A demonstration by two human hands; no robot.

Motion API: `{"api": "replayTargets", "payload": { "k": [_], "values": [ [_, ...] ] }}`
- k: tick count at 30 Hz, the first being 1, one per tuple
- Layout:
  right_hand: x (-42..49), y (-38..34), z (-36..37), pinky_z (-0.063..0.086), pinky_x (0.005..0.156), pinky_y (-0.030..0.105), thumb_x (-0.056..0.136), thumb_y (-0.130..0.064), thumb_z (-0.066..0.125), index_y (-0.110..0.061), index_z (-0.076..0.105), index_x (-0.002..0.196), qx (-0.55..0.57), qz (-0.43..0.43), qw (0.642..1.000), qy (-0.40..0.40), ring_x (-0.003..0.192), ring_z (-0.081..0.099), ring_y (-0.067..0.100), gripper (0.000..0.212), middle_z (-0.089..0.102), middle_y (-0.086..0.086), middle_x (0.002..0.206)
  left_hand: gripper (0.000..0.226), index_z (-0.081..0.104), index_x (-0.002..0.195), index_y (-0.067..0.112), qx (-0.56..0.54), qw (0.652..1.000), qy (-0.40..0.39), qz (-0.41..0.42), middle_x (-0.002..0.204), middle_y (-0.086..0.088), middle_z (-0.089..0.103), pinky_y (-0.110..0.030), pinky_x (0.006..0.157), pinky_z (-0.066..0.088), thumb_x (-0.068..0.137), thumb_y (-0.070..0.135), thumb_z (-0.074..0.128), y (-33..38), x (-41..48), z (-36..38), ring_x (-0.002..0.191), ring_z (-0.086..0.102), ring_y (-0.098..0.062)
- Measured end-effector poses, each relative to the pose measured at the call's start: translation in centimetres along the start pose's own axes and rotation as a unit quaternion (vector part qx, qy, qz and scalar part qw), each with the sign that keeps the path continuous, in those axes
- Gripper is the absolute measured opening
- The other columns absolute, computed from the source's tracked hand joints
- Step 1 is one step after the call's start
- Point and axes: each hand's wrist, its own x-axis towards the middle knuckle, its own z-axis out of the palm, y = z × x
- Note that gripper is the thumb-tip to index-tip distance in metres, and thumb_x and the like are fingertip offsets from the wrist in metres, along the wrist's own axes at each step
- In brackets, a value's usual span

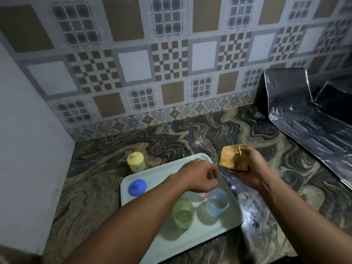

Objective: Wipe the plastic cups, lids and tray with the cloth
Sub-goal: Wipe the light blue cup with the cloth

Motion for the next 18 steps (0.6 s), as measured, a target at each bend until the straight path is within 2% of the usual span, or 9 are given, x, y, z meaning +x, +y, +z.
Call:
{"api": "replayTargets", "payload": {
  "k": [3, 5, 7, 9, 11, 14, 16, 18],
  "values": [
    [-0.4, 0.6, -1.5, 0.054, 0.057, 0.033, 0.098, -0.025, 0.039, -0.007, 0.068, 0.102, 0.015, -0.009, 0.999, 0.035, 0.08, 0.066, 0.031, 0.034, 0.068, 0.015, 0.094, 0.041, 0.071, 0.096, 0.033, 0.073, 0.994, -0.048, 0.063, 0.089, 0.016, 0.068, -0.033, 0.072, 0.055, 0.07, 0.065, 0.07, 1.3, 0.0, 1.1, 0.083, 0.062, -0.01],
    [-0.6, 1.2, -1.8, 0.052, 0.057, 0.031, 0.099, -0.025, 0.037, -0.008, 0.068, 0.1, 0.015, -0.004, 0.999, 0.044, 0.079, 0.065, 0.03, 0.035, 0.068, 0.014, 0.093, 0.052, 0.074, 0.099, 0.03, 0.118, 0.985, -0.084, 0.098, 0.089, 0.013, 0.07, -0.032, 0.069, 0.053, 0.066, 0.07, 0.074, 1.6, -0.2, 2.1, 0.083, 0.064, -0.015],
    [-0.5, 1.8, -1.7, 0.051, 0.064, 0.034, 0.098, -0.026, 0.037, -0.006, 0.068, 0.107, 0.013, 0.007, 0.999, 0.048, 0.081, 0.065, 0.031, 0.038, 0.068, 0.016, 0.1, 0.049, 0.076, 0.1, 0.026, 0.152, 0.976, -0.103, 0.116, 0.087, 0.007, 0.074, -0.033, 0.067, 0.054, 0.069, 0.064, 0.077, 1.7, -0.5, 2.9, 0.082, 0.065, -0.02],
    [-0.2, 2.4, -1.6, 0.049, 0.07, 0.038, 0.097, -0.026, 0.041, -0.005, 0.067, 0.113, 0.018, 0.014, 0.998, 0.066, 0.082, 0.065, 0.032, 0.037, 0.067, 0.019, 0.104, 0.034, 0.079, 0.095, 0.024, 0.147, 0.977, -0.096, 0.124, 0.082, 0.003, 0.075, -0.035, 0.066, 0.055, 0.077, 0.052, 0.077, 1.4, -0.7, 3.4, 0.077, 0.066, -0.022],
    [-0.4, 2.5, -1.2, 0.052, 0.074, 0.042, 0.096, -0.026, 0.044, -0.006, 0.068, 0.108, 0.008, 0.008, 0.998, 0.069, 0.082, 0.064, 0.033, 0.034, 0.066, 0.019, 0.1, 0.022, 0.079, 0.089, 0.022, 0.109, 0.984, -0.079, 0.118, 0.078, 0.002, 0.075, -0.037, 0.065, 0.056, 0.081, 0.042, 0.076, 1.1, -0.7, 3.2, 0.071, 0.065, -0.021],
    [-0.5, 2.0, -1.0, 0.054, 0.086, 0.053, 0.094, -0.024, 0.049, -0.008, 0.069, 0.102, -0.027, -0.048, 0.995, 0.088, 0.083, 0.065, 0.035, 0.027, 0.068, 0.019, 0.092, 0.021, 0.08, 0.089, 0.025, 0.017, 0.996, -0.041, 0.075, 0.081, 0.008, 0.076, -0.032, 0.071, 0.054, 0.081, 0.044, 0.077, 1.0, -0.4, 1.2, 0.076, 0.067, -0.011],
    [-0.8, 1.2, -0.8, 0.057, 0.074, 0.044, 0.092, -0.023, 0.051, -0.012, 0.07, 0.098, -0.074, -0.113, 0.988, 0.08, 0.079, 0.065, 0.032, 0.023, 0.07, 0.016, 0.089, 0.018, 0.08, 0.09, 0.026, -0.061, 0.997, -0.026, 0.042, 0.082, 0.012, 0.076, -0.027, 0.073, 0.053, 0.08, 0.042, 0.079, 0.8, -0.2, -1.1, 0.075, 0.066, -0.001],
    [-1.6, 0.8, -0.2, 0.054, 0.063, 0.032, 0.089, -0.021, 0.053, -0.015, 0.068, 0.094, -0.141, -0.184, 0.971, 0.063, 0.075, 0.062, 0.027, 0.017, 0.068, 0.008, 0.085, 0.015, 0.081, 0.09, 0.022, -0.152, 0.988, -0.018, 0.018, 0.076, 0.015, 0.074, -0.021, 0.067, 0.048, 0.081, 0.034, 0.081, 0.4, 0.3, -3.5, 0.067, 0.064, 0.006]
  ]
}}
